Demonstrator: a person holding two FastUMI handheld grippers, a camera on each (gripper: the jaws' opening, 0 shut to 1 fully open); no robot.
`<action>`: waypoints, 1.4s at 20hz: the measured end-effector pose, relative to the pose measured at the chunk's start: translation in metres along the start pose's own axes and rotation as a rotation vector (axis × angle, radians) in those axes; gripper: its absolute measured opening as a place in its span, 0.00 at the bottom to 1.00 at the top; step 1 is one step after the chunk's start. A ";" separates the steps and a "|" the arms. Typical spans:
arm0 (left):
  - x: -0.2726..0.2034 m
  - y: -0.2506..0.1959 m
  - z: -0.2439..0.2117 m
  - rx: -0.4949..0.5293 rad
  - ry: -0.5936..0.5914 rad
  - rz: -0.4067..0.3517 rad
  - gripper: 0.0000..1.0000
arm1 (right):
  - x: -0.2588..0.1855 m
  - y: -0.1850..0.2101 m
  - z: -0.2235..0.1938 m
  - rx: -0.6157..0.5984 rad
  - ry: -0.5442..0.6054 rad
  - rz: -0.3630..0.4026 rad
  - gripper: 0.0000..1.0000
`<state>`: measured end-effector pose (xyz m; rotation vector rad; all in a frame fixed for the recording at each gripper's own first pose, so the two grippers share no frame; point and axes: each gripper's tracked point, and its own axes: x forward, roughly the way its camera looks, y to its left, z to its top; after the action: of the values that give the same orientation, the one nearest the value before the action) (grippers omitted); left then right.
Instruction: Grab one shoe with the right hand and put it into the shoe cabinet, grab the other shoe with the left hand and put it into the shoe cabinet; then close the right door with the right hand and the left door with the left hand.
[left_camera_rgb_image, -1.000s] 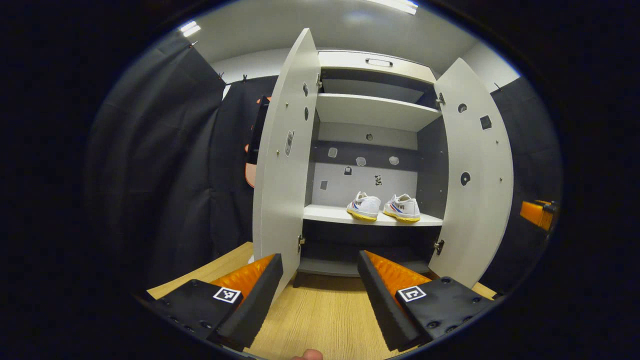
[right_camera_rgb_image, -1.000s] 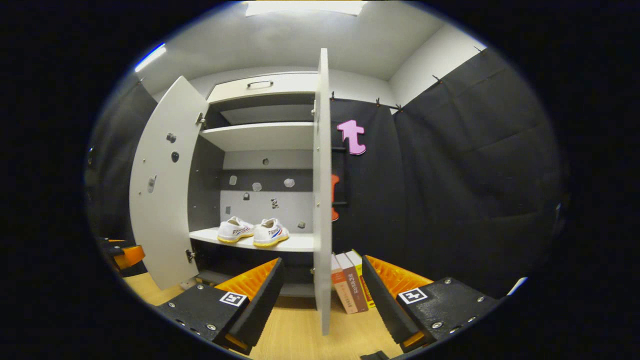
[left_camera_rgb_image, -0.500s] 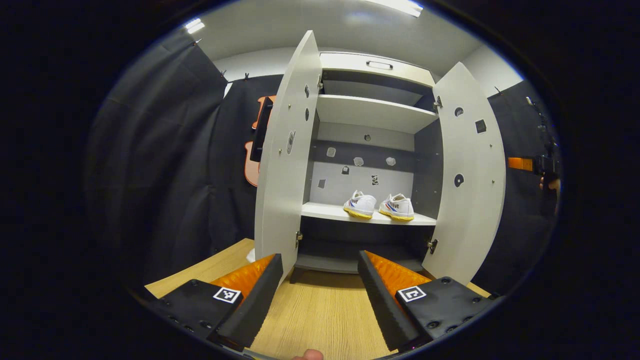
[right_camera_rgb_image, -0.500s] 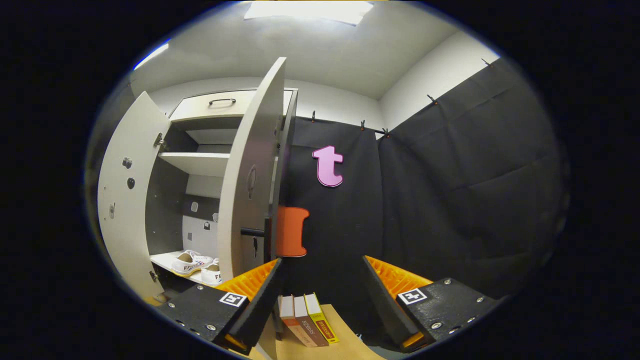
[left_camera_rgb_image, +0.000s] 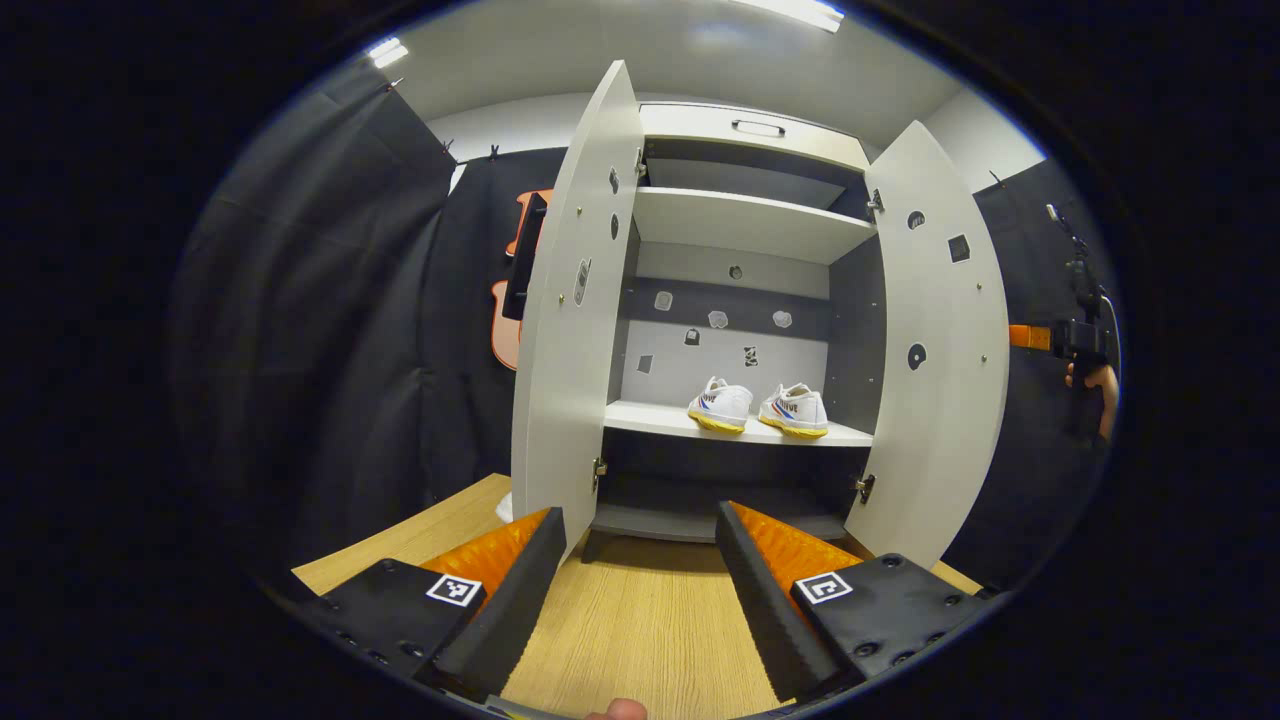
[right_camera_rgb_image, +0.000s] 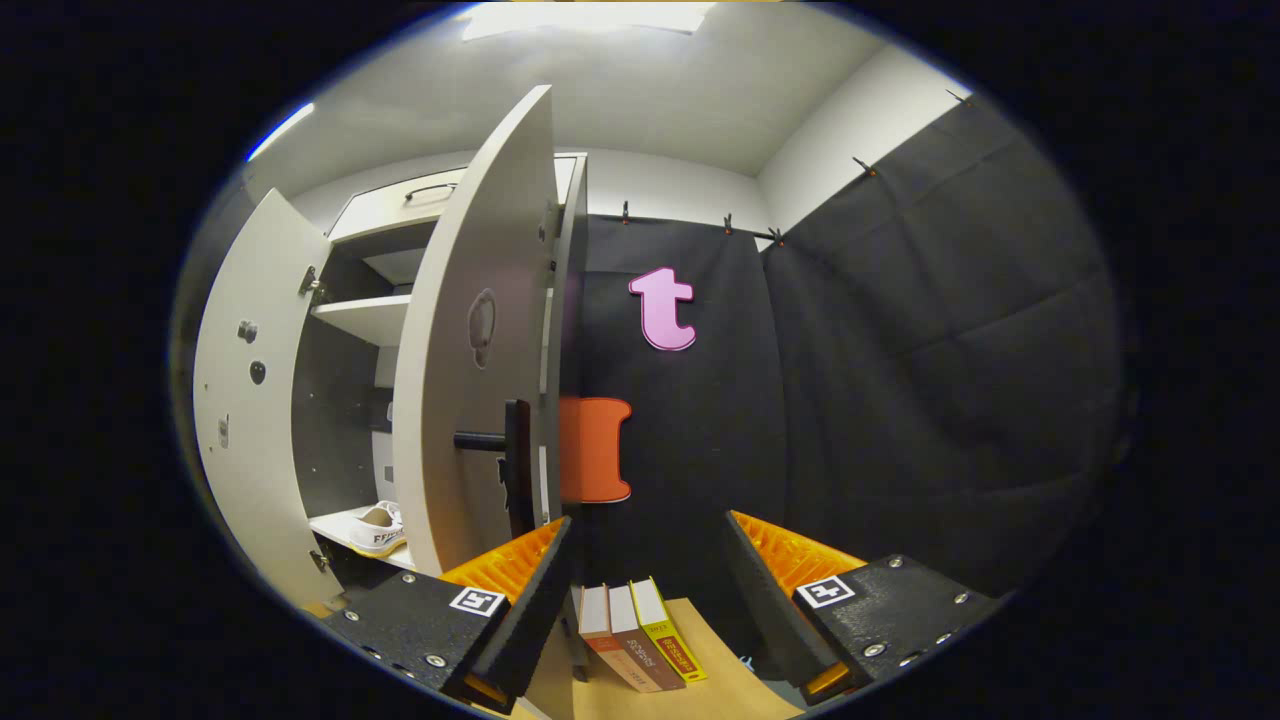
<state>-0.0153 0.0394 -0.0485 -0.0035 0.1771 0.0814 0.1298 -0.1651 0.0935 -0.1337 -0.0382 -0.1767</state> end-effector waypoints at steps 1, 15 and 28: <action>0.000 -0.001 0.000 -0.003 0.001 -0.004 0.98 | 0.000 0.003 0.003 -0.032 -0.007 0.004 0.90; 0.005 0.005 -0.004 -0.018 0.002 -0.010 0.98 | -0.004 0.122 0.004 0.093 0.011 0.221 0.88; 0.009 0.019 -0.003 -0.022 -0.005 0.020 0.98 | 0.036 0.207 -0.005 0.153 0.069 0.329 0.93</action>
<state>-0.0086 0.0591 -0.0534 -0.0238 0.1709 0.1031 0.2023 0.0301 0.0641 0.0196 0.0394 0.1504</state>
